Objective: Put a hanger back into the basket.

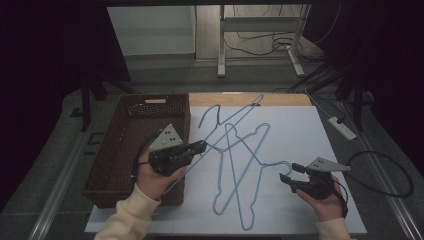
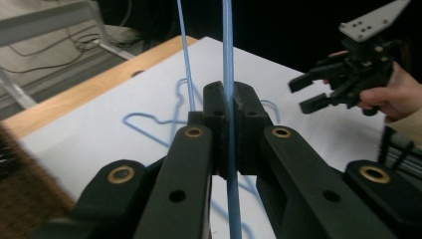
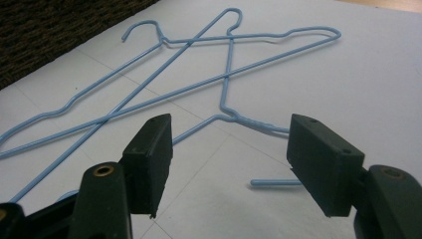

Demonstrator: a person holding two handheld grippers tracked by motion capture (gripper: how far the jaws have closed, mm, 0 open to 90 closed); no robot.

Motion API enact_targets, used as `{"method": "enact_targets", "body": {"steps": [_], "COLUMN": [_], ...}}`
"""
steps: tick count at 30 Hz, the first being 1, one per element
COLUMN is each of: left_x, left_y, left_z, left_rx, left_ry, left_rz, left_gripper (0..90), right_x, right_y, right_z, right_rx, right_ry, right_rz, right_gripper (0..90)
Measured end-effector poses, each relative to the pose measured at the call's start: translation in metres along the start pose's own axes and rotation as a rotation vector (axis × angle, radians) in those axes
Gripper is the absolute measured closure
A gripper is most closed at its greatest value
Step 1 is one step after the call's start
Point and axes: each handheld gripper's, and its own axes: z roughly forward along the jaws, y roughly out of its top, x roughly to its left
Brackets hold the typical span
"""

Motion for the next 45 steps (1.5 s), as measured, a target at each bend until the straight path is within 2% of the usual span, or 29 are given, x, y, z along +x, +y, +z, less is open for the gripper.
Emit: {"method": "enact_targets", "body": {"steps": [1, 5, 9, 10, 17, 18, 22, 24, 28, 35, 45], "left_x": [0.000, 0.017, 0.027, 0.034, 0.058, 0.058, 0.076, 0.079, 0.094, 0.107, 0.115], "left_y": [0.000, 0.001, 0.000, -0.001, -0.007, -0.007, -0.014, -0.015, -0.024, -0.037, -0.049], "left_z": [0.000, -0.015, -0.023, -0.028, -0.041, -0.041, -0.049, -0.050, -0.057, -0.065, -0.074], "left_rx": [0.000, -0.009, -0.008, -0.007, -0.005, -0.005, 0.004, 0.005, 0.024, 0.057, 0.092], "left_ry": [0.000, 0.045, 0.063, 0.078, 0.133, 0.133, 0.166, 0.171, 0.202, 0.224, 0.236], "left_rz": [0.000, -0.013, -0.026, -0.033, -0.060, -0.060, -0.091, -0.095, -0.115, -0.134, -0.137], "left_gripper": [86.4, 86.3, 86.4, 86.3, 86.3, 86.4, 86.4, 86.4, 86.4, 86.4, 86.4], "right_x": [0.000, 0.000, 0.000, 0.000, 0.000, 0.000, 0.000, 0.000, 0.000, 0.001, 0.001], "right_y": [0.000, -0.001, -0.001, -0.001, -0.001, -0.001, -0.001, -0.001, -0.002, -0.002, -0.002], "right_z": [0.000, 0.001, 0.002, 0.002, 0.004, 0.004, 0.004, 0.004, 0.005, 0.006, 0.007], "right_rx": [0.002, 0.008, 0.013, 0.013, 0.013, 0.013, 0.016, 0.017, 0.020, 0.026, 0.031], "right_ry": [0.000, -0.002, -0.001, -0.001, -0.002, -0.002, -0.001, 0.000, -0.001, -0.002, -0.003], "right_rz": [0.000, -0.001, -0.002, -0.002, -0.002, -0.003, -0.002, -0.003, -0.006, -0.007, -0.012], "right_gripper": [35.5, 35.5, 35.5, 35.5, 35.5, 35.5, 35.5, 35.5, 35.5, 35.5, 35.5]}}
